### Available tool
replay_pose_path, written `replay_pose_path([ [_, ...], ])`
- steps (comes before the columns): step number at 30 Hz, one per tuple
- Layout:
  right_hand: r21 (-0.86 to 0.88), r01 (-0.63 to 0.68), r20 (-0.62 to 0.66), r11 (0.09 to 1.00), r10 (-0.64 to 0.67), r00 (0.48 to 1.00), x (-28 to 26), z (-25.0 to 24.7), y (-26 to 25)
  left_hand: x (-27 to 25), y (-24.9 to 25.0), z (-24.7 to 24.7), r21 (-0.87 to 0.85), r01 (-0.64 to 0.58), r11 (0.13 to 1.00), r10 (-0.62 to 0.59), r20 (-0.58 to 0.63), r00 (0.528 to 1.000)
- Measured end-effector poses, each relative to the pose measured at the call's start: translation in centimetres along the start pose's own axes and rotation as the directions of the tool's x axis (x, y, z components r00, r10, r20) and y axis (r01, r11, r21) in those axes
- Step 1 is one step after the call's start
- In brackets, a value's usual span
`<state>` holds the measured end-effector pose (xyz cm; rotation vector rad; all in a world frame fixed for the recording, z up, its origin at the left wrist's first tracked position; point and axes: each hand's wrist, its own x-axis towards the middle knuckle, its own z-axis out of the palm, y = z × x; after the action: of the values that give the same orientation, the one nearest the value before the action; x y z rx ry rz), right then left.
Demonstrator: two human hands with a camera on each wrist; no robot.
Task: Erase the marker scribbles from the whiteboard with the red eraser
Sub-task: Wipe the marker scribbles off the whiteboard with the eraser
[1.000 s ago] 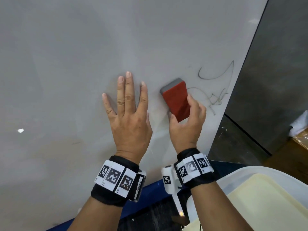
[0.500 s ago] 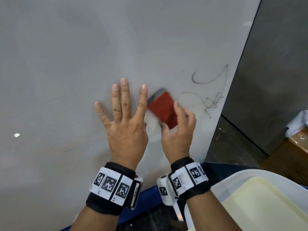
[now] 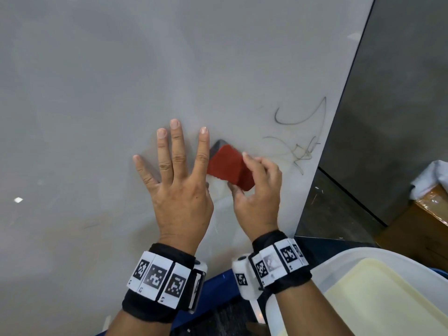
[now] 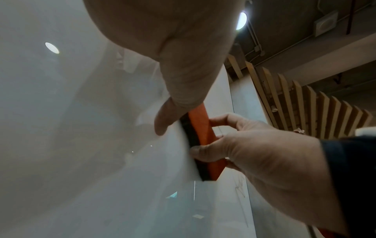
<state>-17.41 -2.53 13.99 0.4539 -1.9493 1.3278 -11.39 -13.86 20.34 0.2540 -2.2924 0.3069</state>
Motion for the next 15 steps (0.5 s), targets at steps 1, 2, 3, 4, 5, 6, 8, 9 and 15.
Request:
replay_pose_path([
  [1, -0.005, -0.014, -0.022, 1.000, 0.014, 1.000, 0.6, -0.2, 0.4, 0.0, 0.0, 0.0, 0.002, 0.002, 1.000, -0.002, 0.001, 1.000],
  [2, 0.011, -0.059, -0.057, 0.998, 0.059, 0.997, 1.4, -0.4, 0.7, -0.1, 0.0, 0.0, 0.004, 0.004, 1.000, -0.004, 0.002, 1.000],
  [3, 0.040, -0.112, -0.097, 0.993, 0.116, 0.989, 2.0, -0.6, 0.8, -0.1, 0.0, 0.1, 0.006, 0.006, 1.000, -0.006, 0.001, 1.000],
  [4, 0.068, -0.156, -0.128, 0.985, 0.163, 0.978, 2.4, -0.5, 0.7, -0.1, 0.1, 0.1, 0.009, 0.010, 1.000, -0.010, -0.001, 1.000],
  [5, 0.085, -0.182, -0.145, 0.980, 0.193, 0.971, 2.3, -0.3, 0.4, -0.1, 0.1, 0.2, 0.011, 0.011, 1.000, -0.011, -0.002, 1.000],
  [6, 0.093, -0.195, -0.147, 0.976, 0.207, 0.967, 2.0, 0.0, 0.0, -0.1, 0.1, 0.2, 0.011, 0.009, 1.000, -0.009, 0.000, 1.000],
  [8, 0.099, -0.190, -0.114, 0.977, 0.200, 0.973, 1.1, 0.4, -0.5, -0.1, 0.1, 0.2, 0.011, 0.008, 1.000, -0.008, 0.000, 1.000],
  [9, 0.100, -0.173, -0.086, 0.980, 0.182, 0.980, 0.8, 0.3, -0.6, -0.1, 0.1, 0.2, 0.010, 0.007, 1.000, -0.007, 0.001, 1.000],
  [15, 0.085, -0.192, -0.143, 0.978, 0.203, 0.969, 2.4, -0.6, 0.7, -0.1, 0.1, 0.2, 0.015, 0.005, 1.000, -0.005, 0.001, 1.000],
])
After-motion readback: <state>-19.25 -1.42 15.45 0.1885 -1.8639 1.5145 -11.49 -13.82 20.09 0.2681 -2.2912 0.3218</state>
